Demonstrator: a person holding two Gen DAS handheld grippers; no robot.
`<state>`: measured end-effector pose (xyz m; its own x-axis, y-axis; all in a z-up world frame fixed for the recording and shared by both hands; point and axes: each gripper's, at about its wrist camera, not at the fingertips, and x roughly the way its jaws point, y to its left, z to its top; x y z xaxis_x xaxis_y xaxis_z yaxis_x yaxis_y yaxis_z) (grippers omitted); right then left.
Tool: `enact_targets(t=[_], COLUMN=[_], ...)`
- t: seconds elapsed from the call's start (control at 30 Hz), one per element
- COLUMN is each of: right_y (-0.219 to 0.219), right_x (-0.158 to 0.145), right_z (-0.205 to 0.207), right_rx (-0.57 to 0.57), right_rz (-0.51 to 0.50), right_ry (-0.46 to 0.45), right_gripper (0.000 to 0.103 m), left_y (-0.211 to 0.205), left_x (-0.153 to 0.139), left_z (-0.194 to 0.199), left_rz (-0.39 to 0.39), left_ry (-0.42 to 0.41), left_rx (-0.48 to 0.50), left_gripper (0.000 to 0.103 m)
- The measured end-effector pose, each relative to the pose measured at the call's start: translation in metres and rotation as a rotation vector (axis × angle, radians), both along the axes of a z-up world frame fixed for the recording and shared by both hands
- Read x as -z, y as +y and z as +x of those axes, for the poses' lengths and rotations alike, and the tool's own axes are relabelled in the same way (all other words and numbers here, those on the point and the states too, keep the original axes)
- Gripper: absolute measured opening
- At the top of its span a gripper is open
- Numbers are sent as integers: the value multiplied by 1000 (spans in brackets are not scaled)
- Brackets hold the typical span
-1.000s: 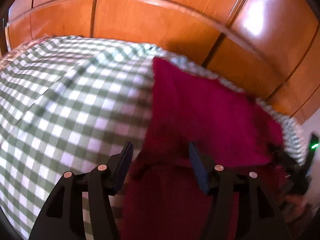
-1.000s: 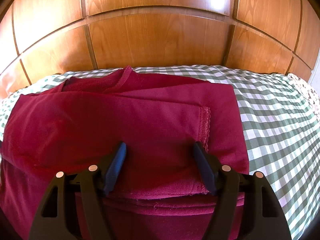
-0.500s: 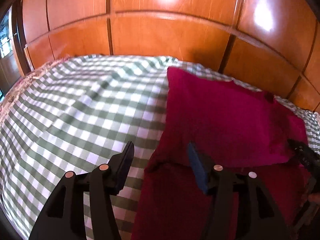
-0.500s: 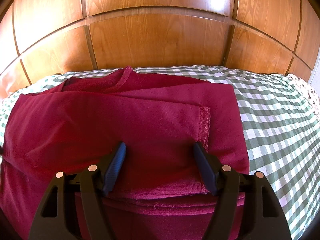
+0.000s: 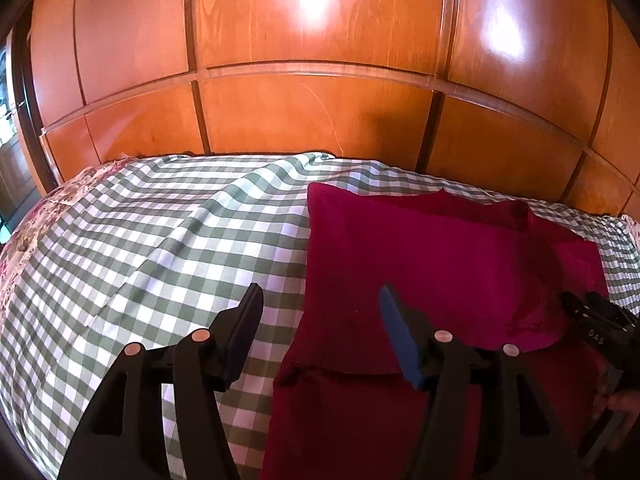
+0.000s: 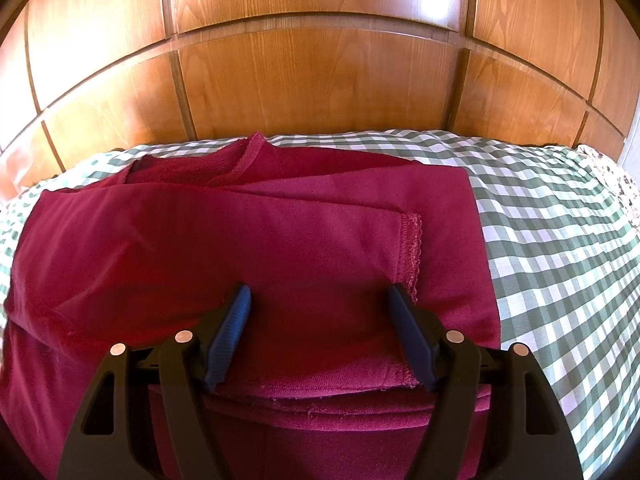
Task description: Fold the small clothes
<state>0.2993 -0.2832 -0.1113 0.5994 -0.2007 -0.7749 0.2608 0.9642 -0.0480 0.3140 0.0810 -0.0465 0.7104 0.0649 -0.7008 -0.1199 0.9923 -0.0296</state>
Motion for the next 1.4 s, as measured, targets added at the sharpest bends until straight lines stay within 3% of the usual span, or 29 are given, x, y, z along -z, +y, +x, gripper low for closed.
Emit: enact_targets(t=[0.23,0.37,0.43,0.47,0.5,0.53,0.63,0.73,0.93,1.03,1.13,1.23,1.4], right_y=[0,1,1,1,1,0,0,0,0,1,-2,-10,-43], right_x=[0,0,0,0,0,0,1,1,1,0,-8,-18,-27], right_z=[0,0,0,0,0,0,0,1,1,3,-4,-25,-81], right_rx=[2,2,3,3,3,3,3,3,6,2,-21,-9,54], right_rz=[0,0,0,0,0,0,1,7,17,15,53,28,88], right_ry=[0,-1,-1,-1,-1,-1,-3,-2,-3,8,14,9,26], right_gripper=[71,71,71,71,71,71,71,71,71,74,86,88,88], left_y=[1,9,17,19,21,22,14,4,11,14,13,15,26], left_x=[10,21,26,29,33,35,45,56,43,33,28,26,31], left_z=[20,42,58,65,74,80,95,98,75,47,14,-19,-70], left_rz=[12,-41,-101,-125,-151,-170,-83,27,12,-14,-42,-56,-67], left_ry=[22,71,101,115,138,153,171,149,114,96,97,84,99], left_rx=[24,52,64,67,63,66,45,14,-37,-38,-12,22,64], left_gripper=[66,68,64,55,38,32,32,42,47,55,56,62,62])
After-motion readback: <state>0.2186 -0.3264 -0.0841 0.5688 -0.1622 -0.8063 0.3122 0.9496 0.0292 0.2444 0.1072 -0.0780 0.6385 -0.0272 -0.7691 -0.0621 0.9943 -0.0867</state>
